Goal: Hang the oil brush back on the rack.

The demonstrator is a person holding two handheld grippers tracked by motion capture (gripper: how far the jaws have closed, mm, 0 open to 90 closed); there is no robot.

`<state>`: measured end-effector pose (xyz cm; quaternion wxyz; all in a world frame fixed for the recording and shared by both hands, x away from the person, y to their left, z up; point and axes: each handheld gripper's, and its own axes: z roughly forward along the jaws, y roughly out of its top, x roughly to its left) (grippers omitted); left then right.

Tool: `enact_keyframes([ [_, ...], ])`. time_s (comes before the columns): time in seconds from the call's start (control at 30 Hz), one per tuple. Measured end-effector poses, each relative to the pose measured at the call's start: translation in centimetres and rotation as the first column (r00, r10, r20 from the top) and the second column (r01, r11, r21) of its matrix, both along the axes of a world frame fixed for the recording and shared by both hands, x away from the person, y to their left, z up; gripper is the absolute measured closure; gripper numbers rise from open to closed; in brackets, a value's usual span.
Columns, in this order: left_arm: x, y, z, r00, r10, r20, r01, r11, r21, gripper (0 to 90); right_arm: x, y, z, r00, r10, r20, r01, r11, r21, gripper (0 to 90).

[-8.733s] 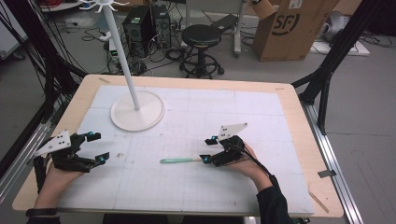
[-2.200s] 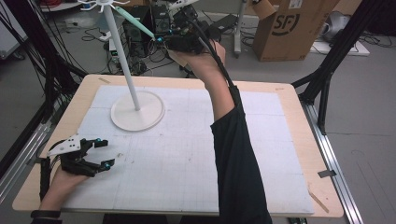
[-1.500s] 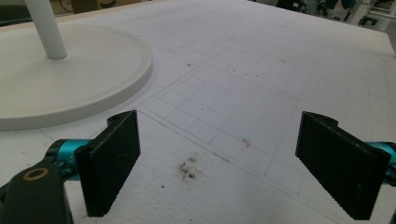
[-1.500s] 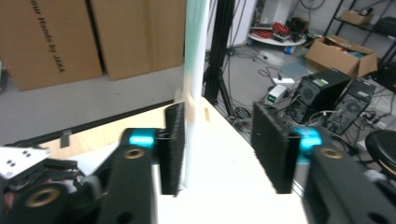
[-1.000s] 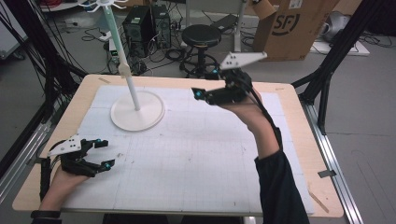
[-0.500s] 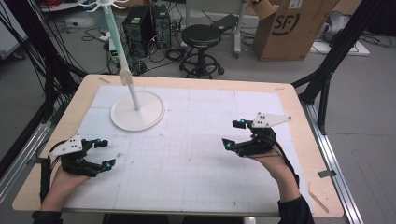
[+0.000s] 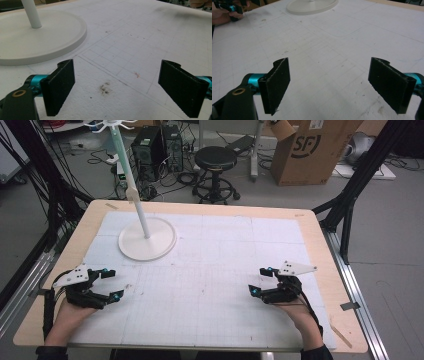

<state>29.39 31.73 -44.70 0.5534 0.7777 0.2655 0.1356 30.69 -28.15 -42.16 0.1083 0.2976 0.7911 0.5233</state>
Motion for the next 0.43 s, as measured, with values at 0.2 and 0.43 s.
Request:
enact_keyframes([
  [0.2,0.00,-0.05,-0.02,1.0000,-0.001,-0.003,0.001,1.0000,0.004,14.5,-0.01,-0.35,-0.43,0.9998,-0.012,-0.014,0.012,1.000,0.001,17.1],
  [0.43,0.03,-0.11,-0.03,1.0000,0.005,-0.002,-0.005,1.0000,0.009,14.5,0.37,-0.21,-0.83,0.9993,-0.028,-0.026,0.027,0.999,-0.022,16.9],
])
